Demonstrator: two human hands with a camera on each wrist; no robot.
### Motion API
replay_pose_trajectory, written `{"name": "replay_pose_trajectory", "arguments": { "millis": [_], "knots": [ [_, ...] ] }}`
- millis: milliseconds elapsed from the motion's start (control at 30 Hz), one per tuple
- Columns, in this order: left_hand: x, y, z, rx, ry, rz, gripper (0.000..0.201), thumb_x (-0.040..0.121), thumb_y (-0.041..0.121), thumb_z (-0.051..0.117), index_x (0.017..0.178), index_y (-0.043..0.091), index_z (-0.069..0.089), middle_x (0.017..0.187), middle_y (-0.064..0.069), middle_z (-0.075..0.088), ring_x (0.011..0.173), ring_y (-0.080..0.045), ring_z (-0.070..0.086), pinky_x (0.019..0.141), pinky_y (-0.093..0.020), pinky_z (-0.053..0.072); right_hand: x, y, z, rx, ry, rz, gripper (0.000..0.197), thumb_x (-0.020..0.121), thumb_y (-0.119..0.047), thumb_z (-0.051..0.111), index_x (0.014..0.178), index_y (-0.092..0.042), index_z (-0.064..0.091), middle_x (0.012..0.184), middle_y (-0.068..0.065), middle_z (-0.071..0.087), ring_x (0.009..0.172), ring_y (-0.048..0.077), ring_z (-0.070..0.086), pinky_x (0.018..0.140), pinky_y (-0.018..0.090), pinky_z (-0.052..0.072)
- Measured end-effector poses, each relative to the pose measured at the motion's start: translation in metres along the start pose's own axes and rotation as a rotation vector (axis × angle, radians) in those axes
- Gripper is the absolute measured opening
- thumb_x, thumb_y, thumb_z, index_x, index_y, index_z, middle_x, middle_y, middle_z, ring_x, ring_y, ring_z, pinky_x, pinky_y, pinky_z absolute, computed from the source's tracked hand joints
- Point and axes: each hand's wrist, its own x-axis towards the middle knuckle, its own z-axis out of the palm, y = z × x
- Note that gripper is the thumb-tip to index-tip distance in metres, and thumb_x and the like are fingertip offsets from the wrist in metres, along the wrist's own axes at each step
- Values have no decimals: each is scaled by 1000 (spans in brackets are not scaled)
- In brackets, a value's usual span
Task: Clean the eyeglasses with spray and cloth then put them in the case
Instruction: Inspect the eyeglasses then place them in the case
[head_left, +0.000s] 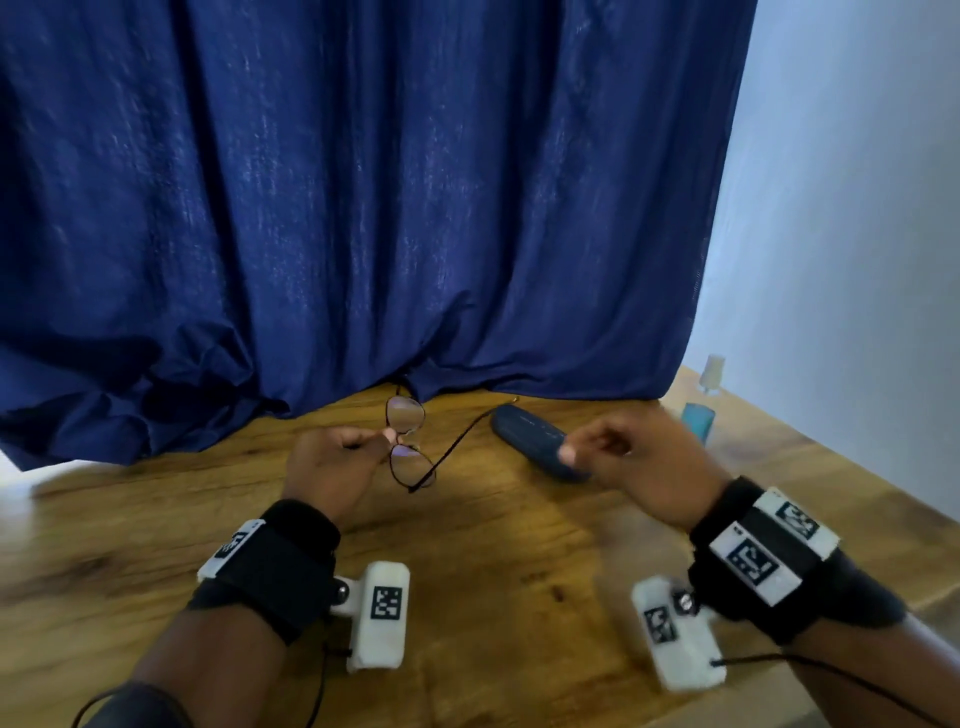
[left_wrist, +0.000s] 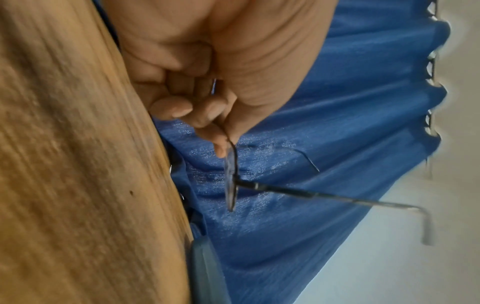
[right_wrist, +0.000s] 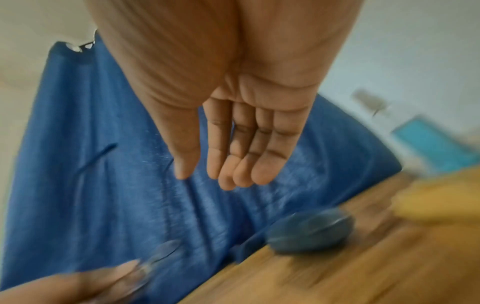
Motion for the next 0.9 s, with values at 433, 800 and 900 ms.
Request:
{"name": "replay_pose_trajectory", "arguments": {
  "millis": [433, 800, 900],
  "knots": [
    [16, -8, -8, -516, 172, -185, 19, 89, 22, 75, 88, 3, 77, 79, -6, 72, 58, -10, 49, 51, -22, 37, 81, -55, 114, 333, -10, -99, 15, 80, -33, 83, 76, -25, 71, 77, -3, 74, 74, 11, 71, 71, 32, 62],
    [14, -10, -3, -353, 16, -154, 43, 87, 49, 65, 94, 8, 78, 83, -3, 80, 60, -11, 62, 54, -25, 43, 104, -24, 103, 707, 161, -95, 11, 83, -7, 78, 91, -13, 74, 82, 3, 79, 75, 15, 76, 65, 16, 58],
    [21, -14, -16, -320, 119, -143, 50, 95, 50, 55, 90, 4, 76, 75, -7, 72, 62, -15, 60, 59, -29, 44, 106, -19, 91, 727, 193, -108, 11, 84, -7, 77, 93, -13, 73, 80, 2, 79, 70, 13, 76, 63, 14, 57]
  ]
}}
